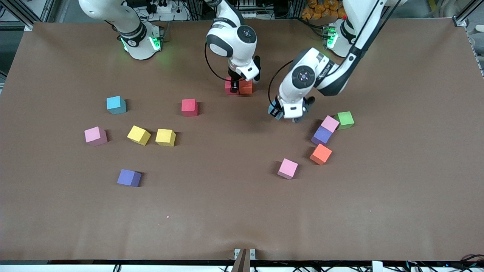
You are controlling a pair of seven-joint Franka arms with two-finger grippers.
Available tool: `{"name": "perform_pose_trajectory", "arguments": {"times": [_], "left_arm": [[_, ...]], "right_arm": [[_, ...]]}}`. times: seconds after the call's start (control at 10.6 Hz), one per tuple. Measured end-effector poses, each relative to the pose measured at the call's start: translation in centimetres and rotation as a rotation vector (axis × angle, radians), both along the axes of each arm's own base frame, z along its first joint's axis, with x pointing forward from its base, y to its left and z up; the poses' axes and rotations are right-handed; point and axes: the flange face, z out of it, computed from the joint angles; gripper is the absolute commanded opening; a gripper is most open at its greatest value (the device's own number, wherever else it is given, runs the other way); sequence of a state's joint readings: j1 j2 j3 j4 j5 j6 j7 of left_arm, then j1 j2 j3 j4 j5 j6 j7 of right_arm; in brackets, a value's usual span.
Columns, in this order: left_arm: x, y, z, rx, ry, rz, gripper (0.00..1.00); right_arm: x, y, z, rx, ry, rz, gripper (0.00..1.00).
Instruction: Form number 2 with 11 blocks
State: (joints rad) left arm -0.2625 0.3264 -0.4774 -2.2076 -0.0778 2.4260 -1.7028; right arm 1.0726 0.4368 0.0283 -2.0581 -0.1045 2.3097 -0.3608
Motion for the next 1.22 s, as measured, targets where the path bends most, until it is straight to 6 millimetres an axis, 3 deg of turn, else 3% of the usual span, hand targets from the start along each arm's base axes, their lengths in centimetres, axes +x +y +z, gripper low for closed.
{"name": "perform_pose_trajectory", "arguments": {"times": [0.19,0.28,0.56,0.85,1.22], "left_arm": [[-1.1,-0.3,-0.3,0.029,0.017,0.165,0.09],[-1.6,-0.7,-0.3,0.043,0.026,0.254,0.09],[-3.4,-2.5,0.0,0.056,0.044,0.390,0.09],[-4.7,-2.3,-0.9,0.084,0.063,0.434,0.09],[-6.2,-2.4,-1.8,0.073,0.057,0.423,0.08]], "right_arm": [[0.0,0.0,-0.1,-0.002,0.001,0.000,0.69],[0.0,0.0,-0.1,-0.003,0.001,0.000,0.98],[0.0,0.0,-0.1,-0.003,0.001,0.001,1.00],[0.1,0.1,0.4,-0.020,0.005,0.000,1.00],[0.9,-0.6,4.1,-0.048,0.001,-0.020,1.00]]}}
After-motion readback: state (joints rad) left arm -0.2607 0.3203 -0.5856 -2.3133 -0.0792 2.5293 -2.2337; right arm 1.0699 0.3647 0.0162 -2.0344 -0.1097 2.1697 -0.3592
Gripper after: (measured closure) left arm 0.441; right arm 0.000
